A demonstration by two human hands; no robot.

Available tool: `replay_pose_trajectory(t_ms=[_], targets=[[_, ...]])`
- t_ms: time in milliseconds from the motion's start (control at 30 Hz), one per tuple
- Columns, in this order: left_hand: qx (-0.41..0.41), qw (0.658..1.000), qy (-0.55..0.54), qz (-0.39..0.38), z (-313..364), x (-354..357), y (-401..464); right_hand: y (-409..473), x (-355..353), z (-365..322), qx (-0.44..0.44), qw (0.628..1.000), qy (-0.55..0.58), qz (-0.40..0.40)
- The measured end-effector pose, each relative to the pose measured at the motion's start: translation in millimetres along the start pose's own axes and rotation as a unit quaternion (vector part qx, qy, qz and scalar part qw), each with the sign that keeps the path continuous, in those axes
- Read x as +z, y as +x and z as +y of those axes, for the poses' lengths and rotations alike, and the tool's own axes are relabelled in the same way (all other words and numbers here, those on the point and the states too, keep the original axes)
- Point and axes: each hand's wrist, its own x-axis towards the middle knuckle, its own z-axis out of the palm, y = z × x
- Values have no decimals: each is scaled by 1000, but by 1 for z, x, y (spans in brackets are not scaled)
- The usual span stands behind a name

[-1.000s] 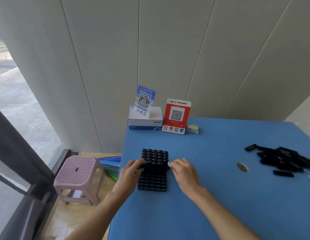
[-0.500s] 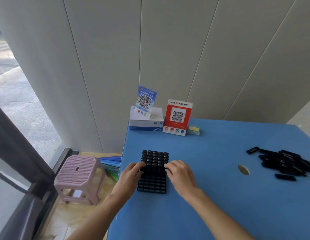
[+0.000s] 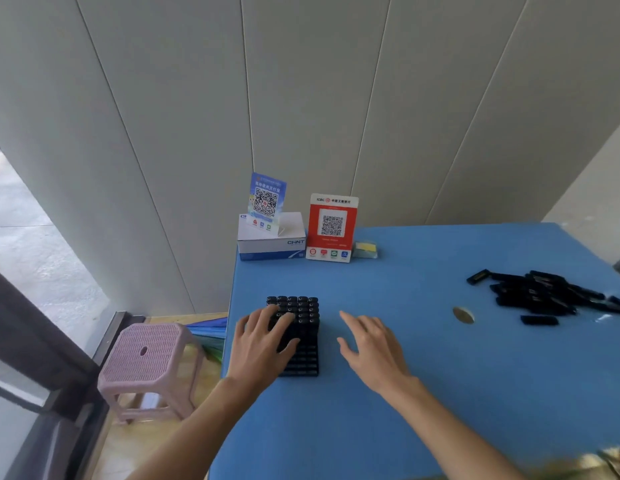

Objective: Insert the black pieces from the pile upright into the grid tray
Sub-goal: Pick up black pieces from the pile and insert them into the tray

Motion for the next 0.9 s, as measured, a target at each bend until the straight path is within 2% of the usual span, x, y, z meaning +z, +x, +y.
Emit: replay_pose_trajectory(t_ms=[267, 667, 900], targets=[[31, 999, 2, -36, 89, 17, 17, -48, -50, 91, 41, 998, -38, 13], [55, 992, -36, -105, 320, 87, 2, -189, -142, 277, 127, 991, -38, -9], [77, 987, -53, -132, 387, 113, 16, -229, -157, 356, 187, 982, -34, -18]])
